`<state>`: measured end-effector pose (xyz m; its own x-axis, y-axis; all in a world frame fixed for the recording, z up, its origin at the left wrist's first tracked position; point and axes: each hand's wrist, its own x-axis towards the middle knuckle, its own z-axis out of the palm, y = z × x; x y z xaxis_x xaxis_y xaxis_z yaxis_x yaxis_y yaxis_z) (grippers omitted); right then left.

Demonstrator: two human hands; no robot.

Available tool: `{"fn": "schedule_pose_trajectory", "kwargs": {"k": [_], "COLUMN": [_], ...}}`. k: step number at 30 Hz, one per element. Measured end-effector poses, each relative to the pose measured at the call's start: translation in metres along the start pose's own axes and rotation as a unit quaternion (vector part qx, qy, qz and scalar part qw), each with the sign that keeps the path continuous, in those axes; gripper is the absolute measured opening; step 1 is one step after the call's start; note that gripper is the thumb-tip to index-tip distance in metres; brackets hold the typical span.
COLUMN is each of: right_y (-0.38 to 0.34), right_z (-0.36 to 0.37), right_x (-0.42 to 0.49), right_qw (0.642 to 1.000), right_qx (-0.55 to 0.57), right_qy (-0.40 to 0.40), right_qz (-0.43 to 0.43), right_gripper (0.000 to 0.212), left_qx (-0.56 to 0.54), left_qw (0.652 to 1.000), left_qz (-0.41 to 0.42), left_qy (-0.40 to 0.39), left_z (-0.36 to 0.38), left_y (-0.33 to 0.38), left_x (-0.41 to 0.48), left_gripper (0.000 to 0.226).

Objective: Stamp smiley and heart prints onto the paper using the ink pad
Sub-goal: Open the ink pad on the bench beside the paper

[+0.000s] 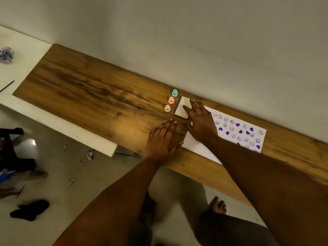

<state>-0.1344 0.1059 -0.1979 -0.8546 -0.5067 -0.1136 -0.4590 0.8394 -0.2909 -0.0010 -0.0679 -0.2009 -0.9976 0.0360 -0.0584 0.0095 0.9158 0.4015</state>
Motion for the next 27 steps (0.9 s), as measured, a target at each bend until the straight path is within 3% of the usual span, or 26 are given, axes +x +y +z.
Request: {"fn": "schedule_pose_trajectory", "kwargs": {"k": [3,8,12,16,27], "right_y": [0.007,-0.009,-0.034,-0.062,-0.099], "right_z": [0.010,0.017,0.018,0.024,0.039], "right_x": [0.014,0.007,-0.006,-0.030,-0.070], "right_qw": [0.999,0.997,0.995,0.994,0.994], "right_qx": [-0.038,-0.073,-0.097,-0.110,-0.103], "right_qy": [-0.013,0.027,0.011,-0.021,-0.032], "right_qz": [-0.006,0.010,0.016,0.009,-0.007], "right_gripper": [0.057,0.045,0.043,0.050,0.056], "left_qx": [-0.030,-0.087,-0.087,-0.093,-0.150], "left_qw": [0.998,0.981,0.965,0.968,0.971], "left_qz": [-0.012,-0.130,-0.204,-0.195,-0.155], "left_qy": [0.056,0.113,0.140,0.127,0.105], "left_z": [0.017,0.040,0.039,0.042,0.025], "left_y": [-0.013,-0.018,-0.022,-0.021,-0.031], "left_x": [-0.001,-0.007,-0.009,-0.024,-0.037], "left_gripper": [0.076,0.079,0.089,0.096,0.077]}}
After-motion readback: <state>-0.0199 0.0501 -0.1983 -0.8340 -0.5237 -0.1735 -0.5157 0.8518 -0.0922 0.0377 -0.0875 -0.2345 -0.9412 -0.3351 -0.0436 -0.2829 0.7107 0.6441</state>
